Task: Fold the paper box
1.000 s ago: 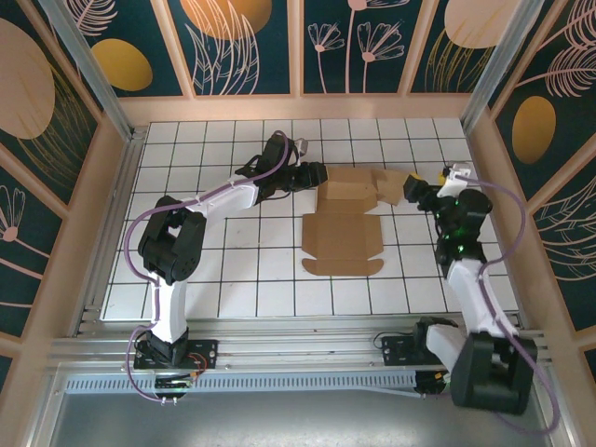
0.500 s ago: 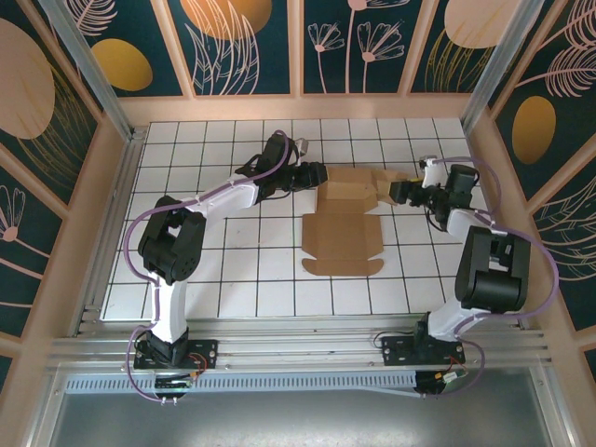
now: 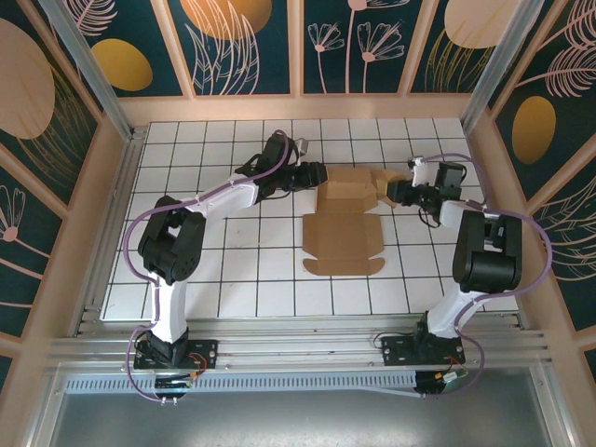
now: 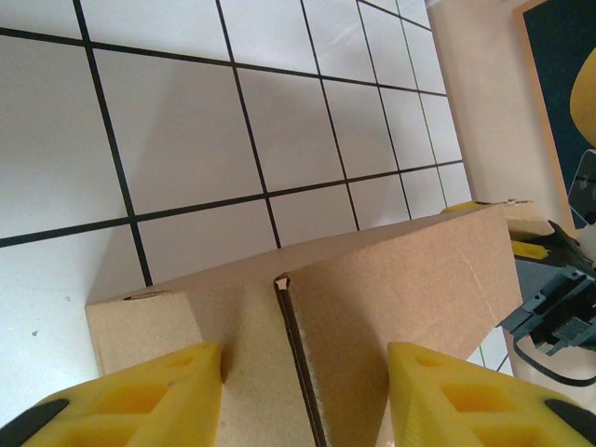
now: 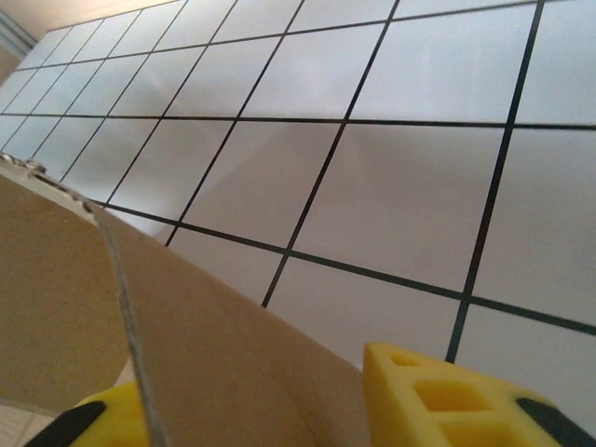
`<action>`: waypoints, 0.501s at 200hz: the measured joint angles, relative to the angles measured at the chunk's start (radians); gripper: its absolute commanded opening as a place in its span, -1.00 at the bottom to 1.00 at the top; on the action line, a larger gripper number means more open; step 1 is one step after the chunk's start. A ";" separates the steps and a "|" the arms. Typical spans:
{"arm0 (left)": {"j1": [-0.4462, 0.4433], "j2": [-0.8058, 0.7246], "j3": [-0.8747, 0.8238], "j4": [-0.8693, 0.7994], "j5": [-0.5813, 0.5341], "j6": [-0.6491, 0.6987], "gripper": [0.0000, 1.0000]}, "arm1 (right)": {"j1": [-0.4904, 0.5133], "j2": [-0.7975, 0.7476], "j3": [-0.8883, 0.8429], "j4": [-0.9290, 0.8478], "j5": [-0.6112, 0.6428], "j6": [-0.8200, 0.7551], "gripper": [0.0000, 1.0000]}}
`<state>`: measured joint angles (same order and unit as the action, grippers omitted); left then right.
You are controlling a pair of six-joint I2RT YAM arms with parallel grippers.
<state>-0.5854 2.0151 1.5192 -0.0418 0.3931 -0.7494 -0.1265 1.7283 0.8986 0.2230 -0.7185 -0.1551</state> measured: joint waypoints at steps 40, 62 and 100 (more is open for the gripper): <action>0.003 0.013 0.003 0.016 0.031 -0.005 -0.09 | 0.040 -0.006 -0.010 0.009 0.055 0.093 -0.48; 0.006 0.017 0.004 0.023 0.045 -0.005 -0.09 | 0.050 -0.023 -0.024 0.013 0.089 0.150 -0.51; 0.006 0.017 0.005 0.024 0.045 -0.005 -0.09 | 0.088 -0.052 -0.031 0.006 0.183 0.259 -0.64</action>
<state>-0.5789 2.0319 1.5238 -0.0177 0.4385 -0.7544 -0.0387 1.6760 0.8673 0.2295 -0.5350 0.1040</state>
